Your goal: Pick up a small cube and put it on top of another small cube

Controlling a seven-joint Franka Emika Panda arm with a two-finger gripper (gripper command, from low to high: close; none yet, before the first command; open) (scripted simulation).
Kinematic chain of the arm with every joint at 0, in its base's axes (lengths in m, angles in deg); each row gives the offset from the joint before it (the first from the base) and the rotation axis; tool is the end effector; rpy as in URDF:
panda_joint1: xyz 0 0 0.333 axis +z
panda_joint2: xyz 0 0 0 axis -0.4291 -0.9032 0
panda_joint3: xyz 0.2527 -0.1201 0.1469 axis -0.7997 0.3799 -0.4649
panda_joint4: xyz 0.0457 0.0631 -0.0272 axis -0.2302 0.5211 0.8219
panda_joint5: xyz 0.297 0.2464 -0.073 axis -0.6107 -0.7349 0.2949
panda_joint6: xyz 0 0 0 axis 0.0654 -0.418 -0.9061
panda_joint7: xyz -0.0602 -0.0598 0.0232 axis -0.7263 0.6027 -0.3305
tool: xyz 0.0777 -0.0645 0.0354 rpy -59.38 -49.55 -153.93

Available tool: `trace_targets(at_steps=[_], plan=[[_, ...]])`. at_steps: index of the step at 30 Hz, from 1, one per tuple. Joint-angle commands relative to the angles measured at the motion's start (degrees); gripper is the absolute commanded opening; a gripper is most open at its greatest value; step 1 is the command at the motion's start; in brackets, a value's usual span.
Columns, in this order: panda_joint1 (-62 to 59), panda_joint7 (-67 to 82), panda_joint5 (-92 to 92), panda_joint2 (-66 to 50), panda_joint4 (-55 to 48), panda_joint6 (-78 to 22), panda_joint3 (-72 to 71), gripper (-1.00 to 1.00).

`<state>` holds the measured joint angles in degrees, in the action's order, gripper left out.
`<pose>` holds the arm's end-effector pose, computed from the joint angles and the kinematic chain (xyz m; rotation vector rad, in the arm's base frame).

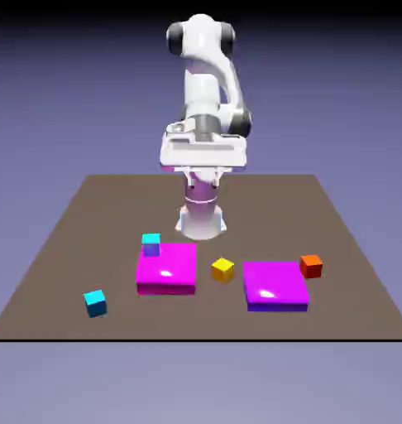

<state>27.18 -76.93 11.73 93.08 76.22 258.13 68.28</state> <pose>0.3891 0.0106 0.4355 -2.5612 0.8872 -0.9816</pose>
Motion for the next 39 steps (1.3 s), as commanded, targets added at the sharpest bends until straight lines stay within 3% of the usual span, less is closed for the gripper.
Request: trace_targets(at_steps=[1,15,27,28,39], plan=[[0.9,2.5,-0.4,-1.6,0.9,-0.3,0.1,0.0],[13.4,37.3,-5.4,-23.2,13.5,-4.0,1.4,0.0],[8.1,22.2,15.7,-45.3,9.0,13.7,2.0,0.0],[8.1,22.2,15.7,-45.3,9.0,13.7,2.0,-1.0],[13.1,36.4,-4.1,-24.6,13.2,-3.0,1.4,-1.0]])
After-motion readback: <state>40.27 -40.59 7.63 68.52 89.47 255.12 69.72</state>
